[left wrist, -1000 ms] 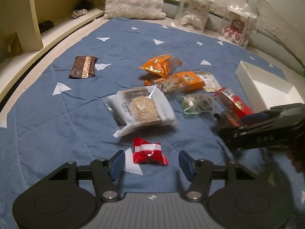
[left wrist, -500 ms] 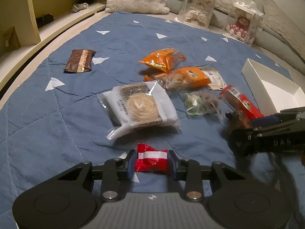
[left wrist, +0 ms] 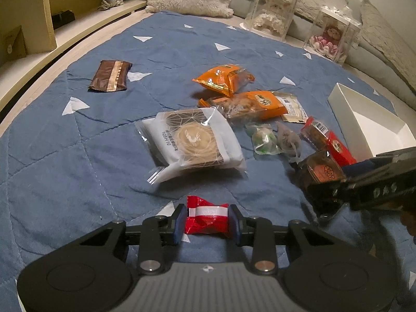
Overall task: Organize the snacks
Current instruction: 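Grasp the dark square cake pack with the right tool while the left tool holds the candy, then carry both snacks over the white box and open the left tool to drop the candy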
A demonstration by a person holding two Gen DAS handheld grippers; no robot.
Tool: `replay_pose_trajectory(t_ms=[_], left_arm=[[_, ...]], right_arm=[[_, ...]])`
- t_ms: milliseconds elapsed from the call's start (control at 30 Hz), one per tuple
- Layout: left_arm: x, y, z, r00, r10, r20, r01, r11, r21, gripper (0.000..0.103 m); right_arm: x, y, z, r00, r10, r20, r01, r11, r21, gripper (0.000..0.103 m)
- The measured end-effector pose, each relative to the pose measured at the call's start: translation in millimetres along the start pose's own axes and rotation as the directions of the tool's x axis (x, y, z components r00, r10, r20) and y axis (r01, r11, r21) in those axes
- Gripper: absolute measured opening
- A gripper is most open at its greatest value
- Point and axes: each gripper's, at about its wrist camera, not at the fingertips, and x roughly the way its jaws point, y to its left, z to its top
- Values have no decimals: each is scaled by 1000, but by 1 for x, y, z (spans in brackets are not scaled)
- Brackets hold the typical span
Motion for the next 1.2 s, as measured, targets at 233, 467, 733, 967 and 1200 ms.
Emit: replay_pose_trajectory(t_ms=[233, 467, 733, 967, 1200], left_arm=[[-6, 1, 0, 1000, 15, 14, -15, 1000, -11, 36], [-24, -4, 0, 999, 26, 48, -24, 999, -36, 36], [-53, -42, 22, 994, -13, 107, 12, 1000, 12, 36], [-72, -92, 55, 985, -84, 152, 69, 993, 99, 36], [-62, -147, 74, 981, -144, 132, 118, 975, 187, 36]], right_arm=[[2, 11, -1, 998, -13, -61, 11, 999, -35, 69], [-24, 21, -7, 1000, -25, -1, 25, 999, -41, 69], [-80, 12, -18, 991, -44, 127, 41, 999, 27, 69], [-127, -29, -39, 972, -111, 206, 81, 985, 150, 69], [-162, -83, -66, 948, -220, 230, 151, 947, 284, 69]])
